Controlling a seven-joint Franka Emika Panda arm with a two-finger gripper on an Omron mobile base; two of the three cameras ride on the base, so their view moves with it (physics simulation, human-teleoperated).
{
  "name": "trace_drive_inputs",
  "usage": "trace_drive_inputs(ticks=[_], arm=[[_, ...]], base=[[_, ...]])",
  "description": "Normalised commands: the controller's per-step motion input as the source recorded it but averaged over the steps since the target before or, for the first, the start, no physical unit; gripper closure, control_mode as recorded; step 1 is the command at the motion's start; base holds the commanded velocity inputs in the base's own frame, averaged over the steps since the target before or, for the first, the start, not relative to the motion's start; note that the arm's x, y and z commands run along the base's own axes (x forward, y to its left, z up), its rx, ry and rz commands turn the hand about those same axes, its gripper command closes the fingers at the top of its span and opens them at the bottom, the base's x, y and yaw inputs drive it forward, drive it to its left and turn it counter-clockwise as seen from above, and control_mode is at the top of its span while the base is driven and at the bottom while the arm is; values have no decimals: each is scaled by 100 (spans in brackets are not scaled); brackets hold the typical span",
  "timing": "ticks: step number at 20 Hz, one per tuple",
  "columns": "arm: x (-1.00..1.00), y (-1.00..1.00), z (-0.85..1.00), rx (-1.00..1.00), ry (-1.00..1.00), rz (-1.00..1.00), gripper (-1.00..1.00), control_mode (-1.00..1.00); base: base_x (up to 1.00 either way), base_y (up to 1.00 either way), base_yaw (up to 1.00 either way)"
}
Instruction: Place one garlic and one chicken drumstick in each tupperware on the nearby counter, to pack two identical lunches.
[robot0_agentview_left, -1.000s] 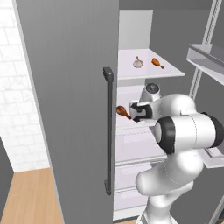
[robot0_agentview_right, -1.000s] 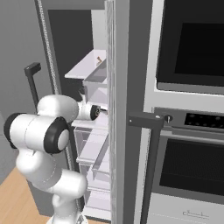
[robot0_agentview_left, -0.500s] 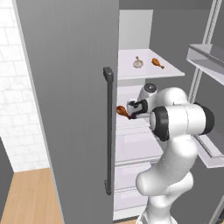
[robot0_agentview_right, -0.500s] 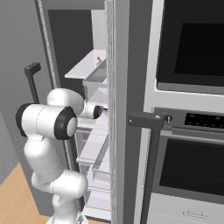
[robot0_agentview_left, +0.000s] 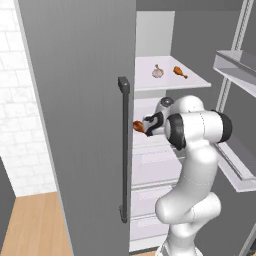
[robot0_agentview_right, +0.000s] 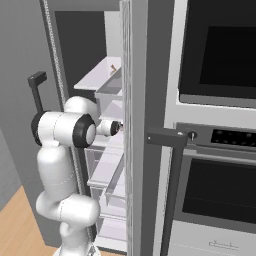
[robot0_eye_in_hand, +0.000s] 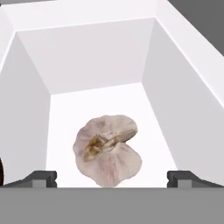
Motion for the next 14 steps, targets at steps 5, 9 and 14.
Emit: trace_drive_inputs(ticks=[5,9,14], arm=[[32,0,-26,0,1,0,-100,-100],[6,0,-51,0,7,0,100,-100],[0,0,-5,0,0,0,100,-100]], base=[[0,0,0],[0,0,0],[0,0,0]])
